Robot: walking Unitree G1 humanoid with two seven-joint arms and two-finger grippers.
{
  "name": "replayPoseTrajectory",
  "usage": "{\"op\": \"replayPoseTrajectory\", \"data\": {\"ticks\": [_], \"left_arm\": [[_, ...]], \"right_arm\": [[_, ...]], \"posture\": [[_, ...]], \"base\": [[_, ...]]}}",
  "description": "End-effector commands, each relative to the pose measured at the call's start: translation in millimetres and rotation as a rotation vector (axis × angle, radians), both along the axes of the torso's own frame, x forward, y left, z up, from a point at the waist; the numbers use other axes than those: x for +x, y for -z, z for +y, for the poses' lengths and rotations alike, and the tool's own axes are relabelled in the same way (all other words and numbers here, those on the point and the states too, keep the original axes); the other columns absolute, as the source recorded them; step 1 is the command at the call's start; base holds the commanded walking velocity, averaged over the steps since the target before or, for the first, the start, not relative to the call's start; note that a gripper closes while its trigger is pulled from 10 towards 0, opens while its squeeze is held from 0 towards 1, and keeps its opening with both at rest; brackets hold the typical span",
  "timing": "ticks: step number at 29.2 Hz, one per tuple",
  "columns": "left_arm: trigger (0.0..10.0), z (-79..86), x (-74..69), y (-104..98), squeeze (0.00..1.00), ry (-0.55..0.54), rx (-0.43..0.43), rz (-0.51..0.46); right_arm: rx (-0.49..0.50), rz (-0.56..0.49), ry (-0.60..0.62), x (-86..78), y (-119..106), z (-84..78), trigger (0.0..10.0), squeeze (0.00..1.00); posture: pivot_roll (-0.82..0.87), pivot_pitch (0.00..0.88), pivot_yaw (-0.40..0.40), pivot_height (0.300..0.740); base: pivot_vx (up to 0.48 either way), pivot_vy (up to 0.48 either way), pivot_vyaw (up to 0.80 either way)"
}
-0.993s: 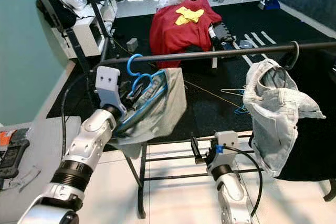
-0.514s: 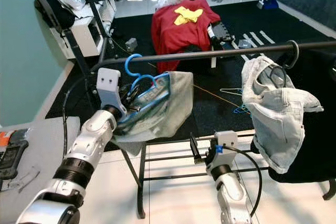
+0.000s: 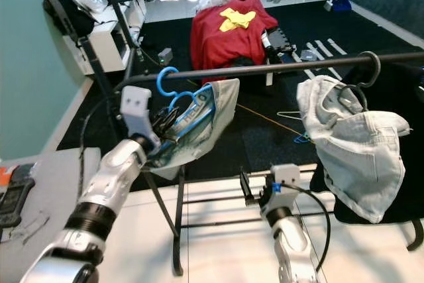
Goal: Hang hanger
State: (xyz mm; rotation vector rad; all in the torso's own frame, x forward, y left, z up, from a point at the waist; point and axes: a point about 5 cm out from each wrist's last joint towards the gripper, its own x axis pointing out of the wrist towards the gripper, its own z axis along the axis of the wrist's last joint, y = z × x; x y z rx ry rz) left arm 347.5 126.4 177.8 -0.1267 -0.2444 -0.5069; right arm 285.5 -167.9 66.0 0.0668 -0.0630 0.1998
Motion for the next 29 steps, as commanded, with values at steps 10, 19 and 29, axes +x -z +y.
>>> {"op": "replayPoseTrajectory", "data": {"ticks": [10,19,29], "left_arm": [[0.0,12.1,-34.5,-19,0.00,0.135,0.029,-0.182],[0.0,12.4,-42.7,-6,0.00,0.208,0.246,-0.153],[0.0,15.6,-39.4,-8,0.00,0.104,0.220,-0.159]], "right_arm": [[0.015,0.006,-0.012,0.7,2,4.0,10.0,0.00],[0.014,-0.043,-0.115,-7.0,-3,11.1,10.0,1.00],[-0.048,-0.294,-0.024,-3.0,-50,9.5,10.0,1.00]], "posture": [[-0.07,0.056,0.056,0.740],[-0.06,0.026,0.064,0.740],[-0.08,0.021,0.072,0.740]], "base": [[0.000,0.000,0.00],[0.000,0.000,0.00],[0.000,0.000,0.00]]}}
